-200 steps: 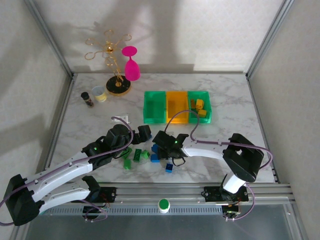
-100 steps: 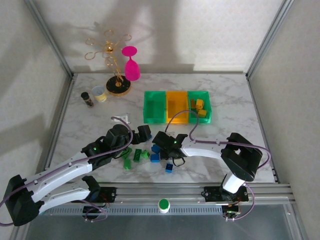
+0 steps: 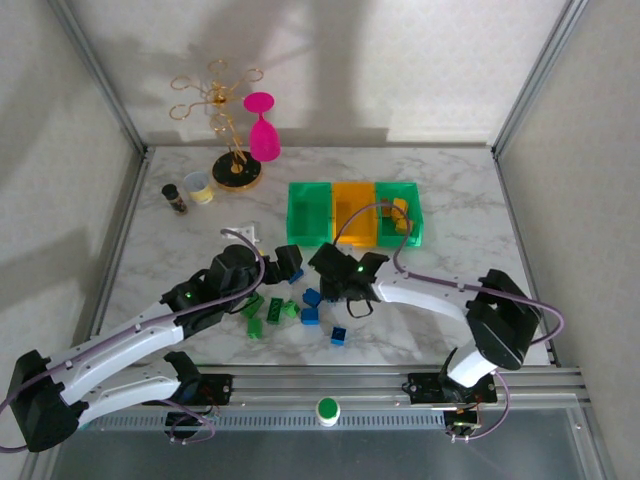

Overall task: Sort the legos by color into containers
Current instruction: Pick up the lego from the bottom-center of the table, then place the lego in the container.

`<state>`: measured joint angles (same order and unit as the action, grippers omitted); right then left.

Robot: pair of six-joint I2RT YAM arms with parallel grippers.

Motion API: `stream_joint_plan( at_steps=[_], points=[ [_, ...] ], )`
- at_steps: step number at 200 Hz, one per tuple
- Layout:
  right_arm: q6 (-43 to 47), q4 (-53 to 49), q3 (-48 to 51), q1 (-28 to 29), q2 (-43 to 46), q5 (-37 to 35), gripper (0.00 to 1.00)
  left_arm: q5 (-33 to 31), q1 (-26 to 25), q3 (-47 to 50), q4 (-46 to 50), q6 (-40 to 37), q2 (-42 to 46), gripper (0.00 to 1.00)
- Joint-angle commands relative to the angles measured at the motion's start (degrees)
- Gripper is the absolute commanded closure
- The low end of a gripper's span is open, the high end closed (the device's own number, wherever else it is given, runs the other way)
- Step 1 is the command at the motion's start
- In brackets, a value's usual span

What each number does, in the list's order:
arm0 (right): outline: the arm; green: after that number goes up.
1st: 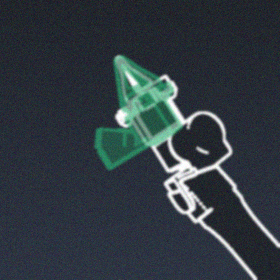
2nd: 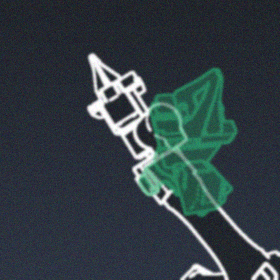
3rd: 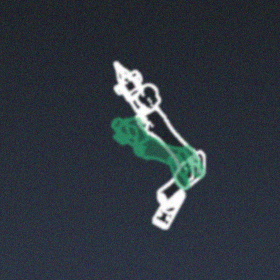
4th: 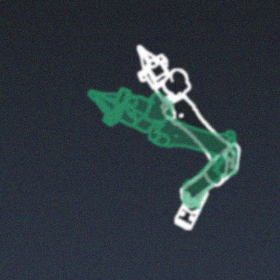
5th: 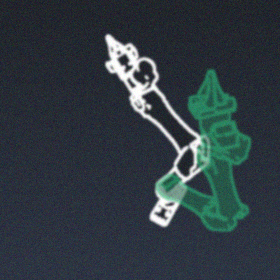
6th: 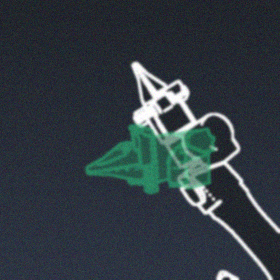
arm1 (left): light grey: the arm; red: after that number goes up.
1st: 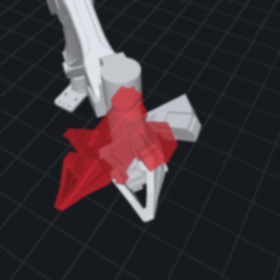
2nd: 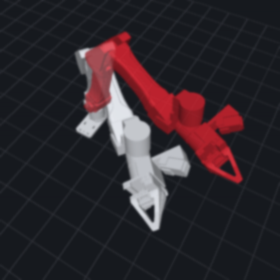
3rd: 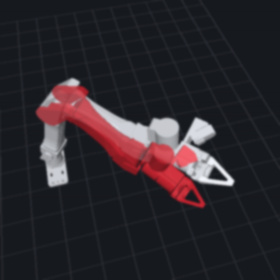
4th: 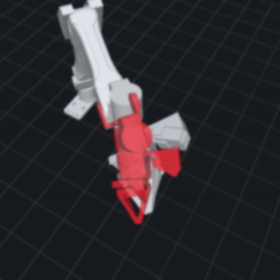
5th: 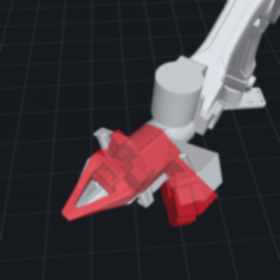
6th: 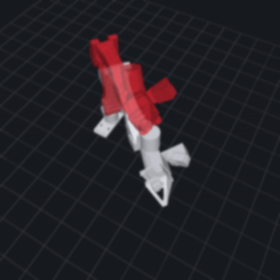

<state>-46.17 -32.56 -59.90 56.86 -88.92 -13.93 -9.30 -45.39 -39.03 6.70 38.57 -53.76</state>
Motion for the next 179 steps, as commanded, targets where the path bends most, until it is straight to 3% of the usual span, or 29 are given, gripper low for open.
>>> stream_joint_plan(
  at_steps=[1, 76, 179],
  points=[
    [4.03, -2.08, -3.45, -3.92, 2.50, -2.65, 0.60, -1.30, 1.08, -3.68, -0.39, -1.21, -1.01, 0.00],
    [15.08, 2.71, -15.49, -18.99, -6.14, -2.46, 0.61, 1.10, 3.01, -11.38, -3.30, -3.58, -9.05, 0.00],
    [20.23, 8.29, -29.28, -26.71, -27.09, 1.88, 0.60, 2.80, 6.76, -12.24, -6.36, -3.33, -14.24, 0.00]
  ],
)
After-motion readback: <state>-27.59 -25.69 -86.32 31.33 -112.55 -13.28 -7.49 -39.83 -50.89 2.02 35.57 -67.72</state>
